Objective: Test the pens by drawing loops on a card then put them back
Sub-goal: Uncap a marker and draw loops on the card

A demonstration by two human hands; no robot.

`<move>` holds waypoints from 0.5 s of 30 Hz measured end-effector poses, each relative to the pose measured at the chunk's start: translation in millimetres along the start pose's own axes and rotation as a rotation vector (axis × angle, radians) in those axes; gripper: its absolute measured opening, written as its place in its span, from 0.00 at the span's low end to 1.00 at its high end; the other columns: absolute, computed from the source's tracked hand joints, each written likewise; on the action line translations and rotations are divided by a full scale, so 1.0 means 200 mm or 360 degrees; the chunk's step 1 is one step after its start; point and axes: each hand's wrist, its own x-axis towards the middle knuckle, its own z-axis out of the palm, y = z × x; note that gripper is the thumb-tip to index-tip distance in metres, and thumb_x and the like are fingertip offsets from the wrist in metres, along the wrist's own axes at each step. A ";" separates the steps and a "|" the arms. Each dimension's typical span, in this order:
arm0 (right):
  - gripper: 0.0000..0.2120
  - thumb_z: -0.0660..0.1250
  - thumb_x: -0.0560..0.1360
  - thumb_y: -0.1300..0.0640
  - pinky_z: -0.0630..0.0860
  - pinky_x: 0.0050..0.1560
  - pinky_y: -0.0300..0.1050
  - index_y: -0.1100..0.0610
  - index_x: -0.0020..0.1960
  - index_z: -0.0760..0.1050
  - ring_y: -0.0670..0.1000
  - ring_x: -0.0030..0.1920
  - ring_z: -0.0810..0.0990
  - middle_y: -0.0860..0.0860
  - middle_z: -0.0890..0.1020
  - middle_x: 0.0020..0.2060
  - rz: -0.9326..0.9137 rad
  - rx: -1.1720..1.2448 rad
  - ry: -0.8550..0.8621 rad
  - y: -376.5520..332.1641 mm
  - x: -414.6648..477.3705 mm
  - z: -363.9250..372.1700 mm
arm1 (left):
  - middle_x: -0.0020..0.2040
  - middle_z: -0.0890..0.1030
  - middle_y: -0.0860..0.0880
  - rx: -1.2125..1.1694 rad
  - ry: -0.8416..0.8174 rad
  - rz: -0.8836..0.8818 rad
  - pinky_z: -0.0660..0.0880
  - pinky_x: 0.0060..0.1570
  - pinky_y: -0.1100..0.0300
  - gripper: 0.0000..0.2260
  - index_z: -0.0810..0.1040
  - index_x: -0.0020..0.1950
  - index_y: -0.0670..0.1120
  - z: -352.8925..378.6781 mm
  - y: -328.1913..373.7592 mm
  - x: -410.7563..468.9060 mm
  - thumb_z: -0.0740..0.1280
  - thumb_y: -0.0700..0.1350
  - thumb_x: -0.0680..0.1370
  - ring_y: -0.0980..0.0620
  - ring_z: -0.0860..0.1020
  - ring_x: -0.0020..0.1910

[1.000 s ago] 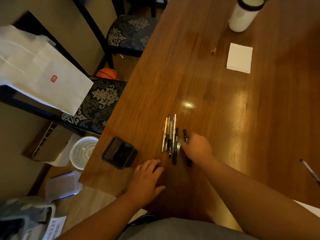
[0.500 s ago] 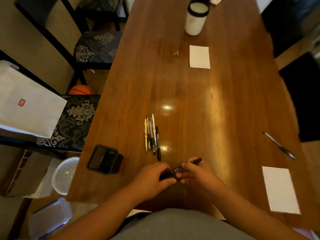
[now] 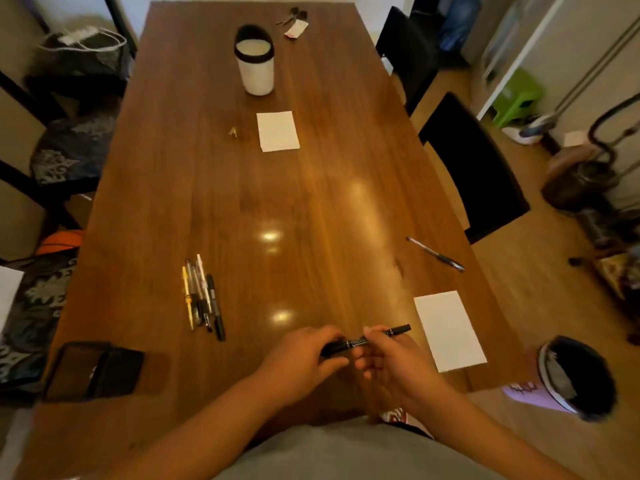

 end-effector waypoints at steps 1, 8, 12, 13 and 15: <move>0.07 0.65 0.79 0.57 0.75 0.31 0.42 0.62 0.49 0.75 0.52 0.32 0.81 0.59 0.82 0.35 0.0000 0.0021 0.0023 -0.01 -0.01 -0.07 | 0.54 0.81 0.54 0.0055 0.0007 0.0014 0.75 0.50 0.56 0.15 0.74 0.61 0.56 0.03 0.05 0.04 0.67 0.58 0.76 0.54 0.78 0.51; 0.10 0.67 0.78 0.53 0.75 0.34 0.43 0.60 0.50 0.80 0.51 0.33 0.80 0.56 0.82 0.35 0.0115 0.0060 0.0015 -0.07 -0.02 -0.60 | 0.47 0.80 0.52 0.0364 0.0134 0.0105 0.65 0.37 0.62 0.10 0.74 0.55 0.55 0.33 0.42 0.27 0.66 0.57 0.77 0.56 0.73 0.41; 0.09 0.72 0.74 0.50 0.76 0.33 0.42 0.56 0.43 0.81 0.51 0.34 0.81 0.56 0.83 0.36 0.0144 -0.0008 -0.0131 -0.13 -0.02 -0.86 | 0.47 0.79 0.52 0.0424 0.0137 0.0017 0.65 0.38 0.61 0.09 0.74 0.53 0.53 0.47 0.59 0.39 0.64 0.56 0.78 0.54 0.74 0.43; 0.09 0.71 0.75 0.50 0.76 0.33 0.42 0.56 0.43 0.80 0.51 0.34 0.81 0.56 0.83 0.36 0.0144 -0.0041 -0.0161 -0.15 -0.01 -0.91 | 0.48 0.79 0.52 0.0439 0.0146 -0.0015 0.66 0.39 0.61 0.09 0.75 0.54 0.53 0.50 0.63 0.42 0.63 0.56 0.79 0.54 0.74 0.44; 0.09 0.69 0.76 0.51 0.76 0.33 0.42 0.56 0.43 0.79 0.51 0.34 0.81 0.57 0.83 0.36 0.0154 -0.0113 -0.0182 -0.20 0.01 -1.00 | 0.49 0.79 0.52 0.0468 0.0153 -0.0078 0.69 0.42 0.61 0.10 0.76 0.56 0.53 0.57 0.71 0.46 0.62 0.56 0.80 0.55 0.74 0.45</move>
